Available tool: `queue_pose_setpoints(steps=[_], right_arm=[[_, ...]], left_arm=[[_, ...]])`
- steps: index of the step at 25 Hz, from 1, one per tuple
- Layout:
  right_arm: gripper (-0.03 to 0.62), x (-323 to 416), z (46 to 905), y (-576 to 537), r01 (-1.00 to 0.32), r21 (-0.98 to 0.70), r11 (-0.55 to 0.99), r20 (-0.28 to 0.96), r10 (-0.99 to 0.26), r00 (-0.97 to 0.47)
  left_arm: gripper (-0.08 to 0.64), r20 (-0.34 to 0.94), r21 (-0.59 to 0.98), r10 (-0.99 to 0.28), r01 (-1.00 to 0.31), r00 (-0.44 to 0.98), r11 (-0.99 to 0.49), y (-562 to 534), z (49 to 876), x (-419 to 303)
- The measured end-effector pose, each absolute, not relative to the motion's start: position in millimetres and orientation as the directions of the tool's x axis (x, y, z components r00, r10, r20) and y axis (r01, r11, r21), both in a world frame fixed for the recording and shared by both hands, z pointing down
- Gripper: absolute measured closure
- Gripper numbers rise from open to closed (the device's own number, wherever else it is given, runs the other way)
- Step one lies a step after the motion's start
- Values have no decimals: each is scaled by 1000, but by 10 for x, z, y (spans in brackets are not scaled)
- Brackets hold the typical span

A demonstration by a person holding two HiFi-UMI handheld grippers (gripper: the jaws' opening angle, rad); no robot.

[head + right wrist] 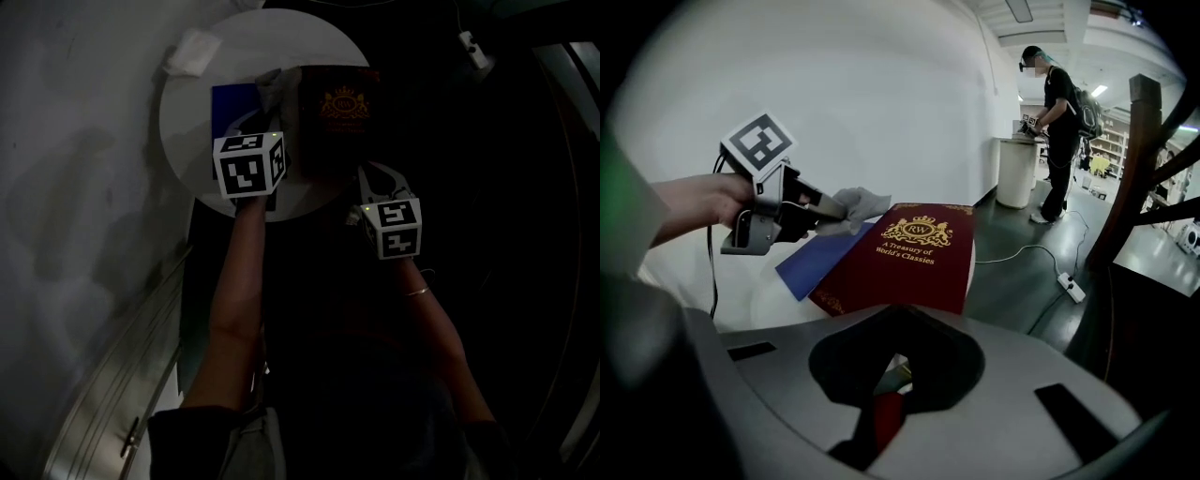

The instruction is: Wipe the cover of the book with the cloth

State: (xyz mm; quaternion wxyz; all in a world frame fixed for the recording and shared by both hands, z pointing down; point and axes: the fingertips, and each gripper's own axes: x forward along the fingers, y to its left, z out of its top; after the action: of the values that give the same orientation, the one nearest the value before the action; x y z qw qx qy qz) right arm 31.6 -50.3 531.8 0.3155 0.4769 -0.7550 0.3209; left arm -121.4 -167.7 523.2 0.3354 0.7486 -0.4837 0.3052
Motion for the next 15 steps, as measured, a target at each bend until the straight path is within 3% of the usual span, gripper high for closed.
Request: queue_pose_setpoints(steps=[15], right_arm=[[563,369,5347,-554,-935,-208,288,784,-522,-335]], left_arm=[[526,782,140,-502,-888,371,-438,-2410,5442,-763]])
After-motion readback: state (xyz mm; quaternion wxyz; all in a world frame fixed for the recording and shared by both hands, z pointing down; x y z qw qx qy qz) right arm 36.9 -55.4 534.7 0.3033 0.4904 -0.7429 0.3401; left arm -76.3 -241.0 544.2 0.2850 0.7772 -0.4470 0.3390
